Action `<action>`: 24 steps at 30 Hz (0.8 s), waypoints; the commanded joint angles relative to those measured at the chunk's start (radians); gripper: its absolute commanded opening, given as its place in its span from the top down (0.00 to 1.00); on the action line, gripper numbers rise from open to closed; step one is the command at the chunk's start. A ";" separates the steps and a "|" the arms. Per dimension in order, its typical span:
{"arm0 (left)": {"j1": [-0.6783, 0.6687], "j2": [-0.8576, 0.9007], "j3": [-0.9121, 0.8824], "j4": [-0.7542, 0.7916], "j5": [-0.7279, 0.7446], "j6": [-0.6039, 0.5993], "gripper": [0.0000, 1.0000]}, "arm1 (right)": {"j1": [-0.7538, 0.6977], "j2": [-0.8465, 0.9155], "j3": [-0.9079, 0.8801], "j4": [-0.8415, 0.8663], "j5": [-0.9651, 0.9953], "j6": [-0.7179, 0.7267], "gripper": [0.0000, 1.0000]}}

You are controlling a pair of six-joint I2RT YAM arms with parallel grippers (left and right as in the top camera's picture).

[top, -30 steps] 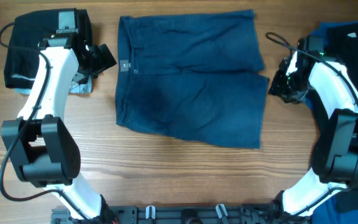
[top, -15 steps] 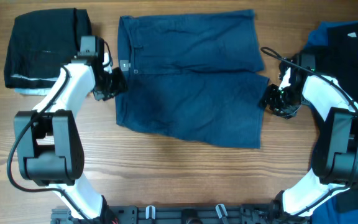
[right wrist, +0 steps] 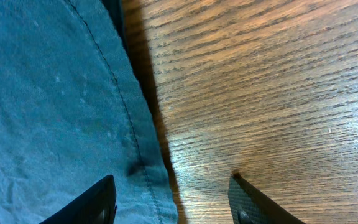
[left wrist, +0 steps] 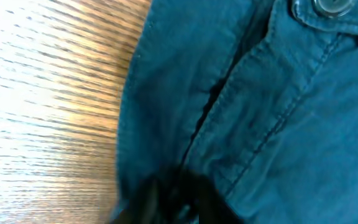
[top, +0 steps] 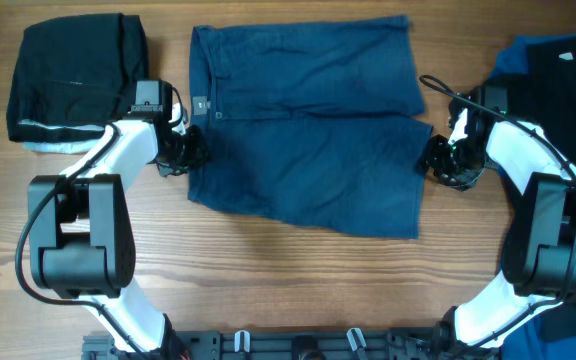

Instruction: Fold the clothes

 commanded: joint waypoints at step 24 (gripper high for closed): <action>0.002 0.000 -0.013 -0.045 0.136 0.005 0.52 | 0.005 -0.009 -0.014 0.015 -0.023 -0.010 0.35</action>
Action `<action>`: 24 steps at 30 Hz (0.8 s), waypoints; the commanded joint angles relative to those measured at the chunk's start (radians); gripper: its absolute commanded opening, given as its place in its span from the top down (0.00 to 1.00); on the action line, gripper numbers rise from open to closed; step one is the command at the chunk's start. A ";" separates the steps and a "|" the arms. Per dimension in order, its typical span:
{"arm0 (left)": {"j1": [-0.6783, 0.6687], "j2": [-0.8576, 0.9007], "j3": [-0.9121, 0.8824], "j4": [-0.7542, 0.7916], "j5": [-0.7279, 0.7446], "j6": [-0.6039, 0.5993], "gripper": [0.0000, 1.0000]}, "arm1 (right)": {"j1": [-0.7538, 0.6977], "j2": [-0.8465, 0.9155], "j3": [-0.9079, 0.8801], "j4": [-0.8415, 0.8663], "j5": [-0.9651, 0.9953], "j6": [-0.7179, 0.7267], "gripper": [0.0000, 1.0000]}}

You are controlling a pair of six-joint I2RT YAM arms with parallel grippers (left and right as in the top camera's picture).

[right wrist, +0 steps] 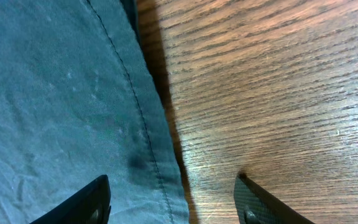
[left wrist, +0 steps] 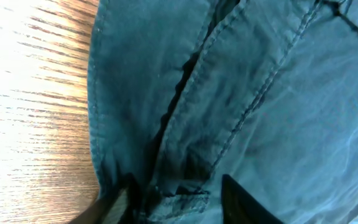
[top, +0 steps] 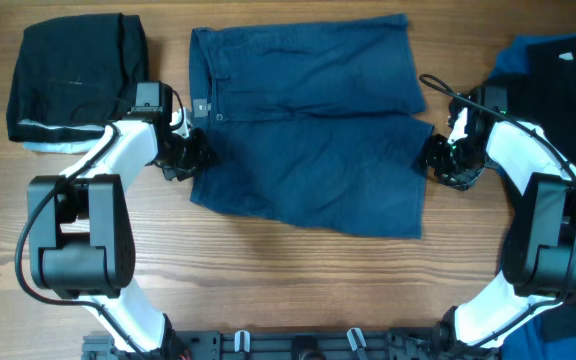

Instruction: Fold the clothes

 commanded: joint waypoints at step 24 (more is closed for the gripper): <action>-0.064 -0.072 -0.012 0.021 -0.095 0.036 0.41 | 0.004 -0.007 -0.014 0.013 -0.009 -0.010 0.34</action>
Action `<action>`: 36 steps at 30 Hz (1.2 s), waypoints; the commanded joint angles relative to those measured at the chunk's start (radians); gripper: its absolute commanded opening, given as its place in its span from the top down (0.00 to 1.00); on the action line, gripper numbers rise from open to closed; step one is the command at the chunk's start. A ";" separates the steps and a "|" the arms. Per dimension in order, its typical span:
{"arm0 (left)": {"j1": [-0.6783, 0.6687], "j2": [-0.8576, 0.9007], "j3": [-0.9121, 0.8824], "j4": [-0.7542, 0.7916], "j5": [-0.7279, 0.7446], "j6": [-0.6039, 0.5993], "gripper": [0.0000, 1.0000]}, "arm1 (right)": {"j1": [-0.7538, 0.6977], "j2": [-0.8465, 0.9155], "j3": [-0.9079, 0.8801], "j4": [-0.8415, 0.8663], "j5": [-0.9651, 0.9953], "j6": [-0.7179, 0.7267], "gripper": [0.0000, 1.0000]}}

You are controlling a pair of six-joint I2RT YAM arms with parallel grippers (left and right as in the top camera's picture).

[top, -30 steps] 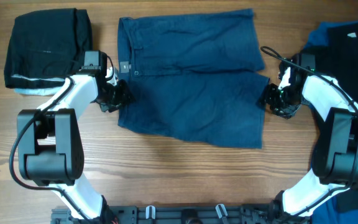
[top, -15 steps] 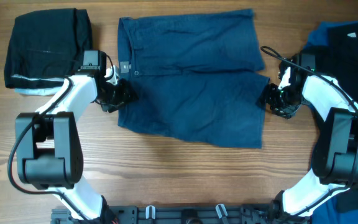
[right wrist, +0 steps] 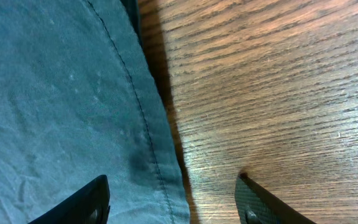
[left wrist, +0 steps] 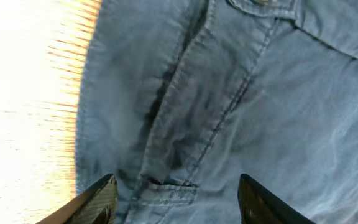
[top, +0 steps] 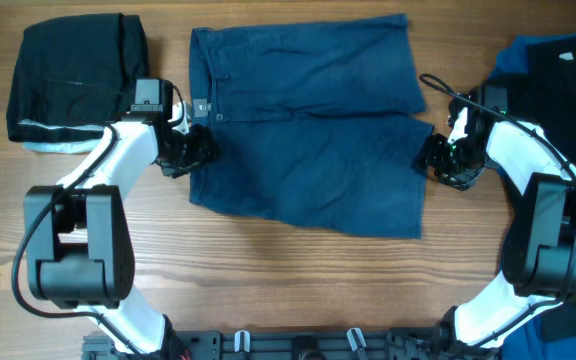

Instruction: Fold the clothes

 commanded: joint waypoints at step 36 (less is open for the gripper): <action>-0.107 0.043 -0.011 0.034 -0.172 0.019 0.93 | 0.004 -0.007 -0.014 0.009 -0.009 -0.010 0.29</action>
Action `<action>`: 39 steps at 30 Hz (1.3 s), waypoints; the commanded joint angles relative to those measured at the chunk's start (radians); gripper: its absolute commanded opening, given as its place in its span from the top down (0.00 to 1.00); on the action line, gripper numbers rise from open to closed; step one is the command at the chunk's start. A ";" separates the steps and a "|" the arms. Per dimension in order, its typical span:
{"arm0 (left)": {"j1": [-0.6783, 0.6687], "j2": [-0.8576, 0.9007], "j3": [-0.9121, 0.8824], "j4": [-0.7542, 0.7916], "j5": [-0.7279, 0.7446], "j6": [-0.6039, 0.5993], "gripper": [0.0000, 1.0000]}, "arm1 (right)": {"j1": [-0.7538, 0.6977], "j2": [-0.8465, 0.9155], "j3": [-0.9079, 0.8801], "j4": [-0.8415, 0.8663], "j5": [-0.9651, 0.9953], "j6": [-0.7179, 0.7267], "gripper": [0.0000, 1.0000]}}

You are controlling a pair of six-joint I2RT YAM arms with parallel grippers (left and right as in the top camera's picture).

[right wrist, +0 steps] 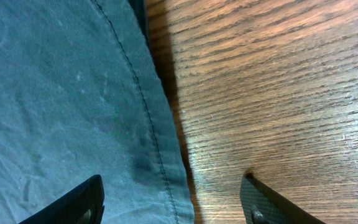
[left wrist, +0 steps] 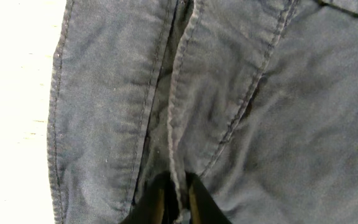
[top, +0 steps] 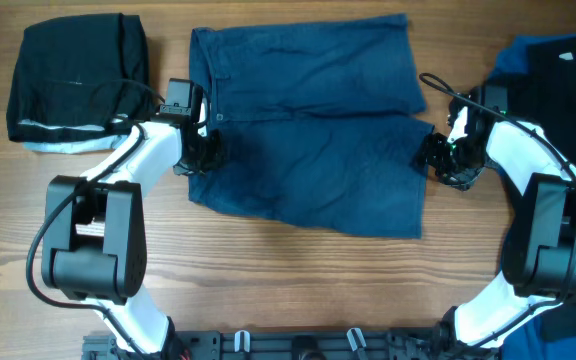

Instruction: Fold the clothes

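A pair of blue shorts (top: 308, 140) lies spread flat mid-table, waistband to the left and leg hems to the right. My left gripper (top: 204, 152) sits on the waistband end. In the left wrist view its fingers (left wrist: 156, 204) stand close together, shut on a raised seam fold of the shorts (left wrist: 178, 143). My right gripper (top: 438, 160) rests at the right hem of the lower leg. It is open (right wrist: 176, 205), one finger over the cloth and the other over bare wood, with the hem edge (right wrist: 160, 155) between them.
A folded black garment (top: 73, 75) lies at the back left, close behind the left arm. A pile of dark and blue clothes (top: 558, 90) lies at the right edge. Bare wooden table (top: 298, 290) runs along the front.
My left gripper has moved right, further onto the waistband, and gone from wide open to shut on a seam fold. The right gripper stays open at the hem, barely shifted.
First my left gripper was at the shorts' left edge, its view blurred. Then it stood partly open at that edge, then wide open over the fly seam, and now it pinches the seam. My right gripper stood open astride the right hem throughout.
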 commanded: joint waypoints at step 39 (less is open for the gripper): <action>-0.004 -0.114 -0.008 -0.285 -0.189 -0.212 0.94 | 0.004 -0.005 -0.014 0.005 -0.001 -0.013 0.29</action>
